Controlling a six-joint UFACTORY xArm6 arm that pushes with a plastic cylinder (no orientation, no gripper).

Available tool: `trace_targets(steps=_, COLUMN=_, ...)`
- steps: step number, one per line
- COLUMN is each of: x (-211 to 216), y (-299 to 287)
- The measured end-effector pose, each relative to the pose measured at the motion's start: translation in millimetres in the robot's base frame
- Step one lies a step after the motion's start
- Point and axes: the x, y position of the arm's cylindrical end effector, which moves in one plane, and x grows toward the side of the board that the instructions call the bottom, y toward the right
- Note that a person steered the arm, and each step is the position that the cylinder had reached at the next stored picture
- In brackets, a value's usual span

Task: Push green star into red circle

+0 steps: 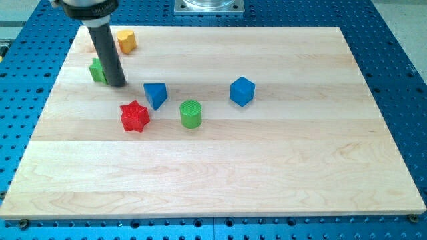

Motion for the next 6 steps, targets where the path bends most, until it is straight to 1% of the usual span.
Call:
trace_targets(steps=1, x=-17.0, y=-7.7)
trace_targets(steps=2, x=21.0, y=-7.7)
trace_targets(steps=3, x=23.0, y=-31.5)
trace_targets(steps=5, x=-28.5, y=-31.4)
trace_targets(steps=6, x=-20.9, y=-31.9)
